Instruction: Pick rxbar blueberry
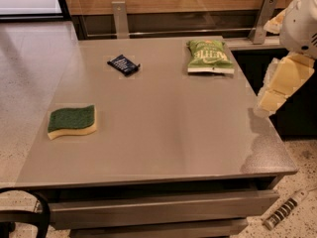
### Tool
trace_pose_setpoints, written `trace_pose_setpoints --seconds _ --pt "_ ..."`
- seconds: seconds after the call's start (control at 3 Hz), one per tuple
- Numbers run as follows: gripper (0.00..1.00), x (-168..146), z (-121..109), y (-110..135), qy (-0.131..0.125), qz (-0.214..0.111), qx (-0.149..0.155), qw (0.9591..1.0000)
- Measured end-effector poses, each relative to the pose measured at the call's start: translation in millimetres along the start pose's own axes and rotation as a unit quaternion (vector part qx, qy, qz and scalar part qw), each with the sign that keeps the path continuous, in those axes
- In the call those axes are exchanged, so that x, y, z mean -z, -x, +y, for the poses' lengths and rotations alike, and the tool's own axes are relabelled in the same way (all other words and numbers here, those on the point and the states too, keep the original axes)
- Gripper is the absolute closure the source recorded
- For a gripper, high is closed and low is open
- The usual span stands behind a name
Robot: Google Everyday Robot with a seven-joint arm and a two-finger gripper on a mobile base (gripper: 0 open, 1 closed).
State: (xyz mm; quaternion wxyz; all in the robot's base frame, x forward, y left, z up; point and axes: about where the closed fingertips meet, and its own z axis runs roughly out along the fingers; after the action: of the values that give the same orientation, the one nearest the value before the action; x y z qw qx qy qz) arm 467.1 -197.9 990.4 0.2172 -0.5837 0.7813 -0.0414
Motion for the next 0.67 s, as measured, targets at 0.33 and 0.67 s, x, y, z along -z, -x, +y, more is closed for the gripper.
trace_pose_setpoints --seconds 0.33,0.67 --pt "0.0 -5.6 -35.1 40.4 -0.055 -0.047 -0.039 0.9966" --pt "0.0 -11.8 -55.4 55.2 -0.1 -0.094 -0.074 0.9878"
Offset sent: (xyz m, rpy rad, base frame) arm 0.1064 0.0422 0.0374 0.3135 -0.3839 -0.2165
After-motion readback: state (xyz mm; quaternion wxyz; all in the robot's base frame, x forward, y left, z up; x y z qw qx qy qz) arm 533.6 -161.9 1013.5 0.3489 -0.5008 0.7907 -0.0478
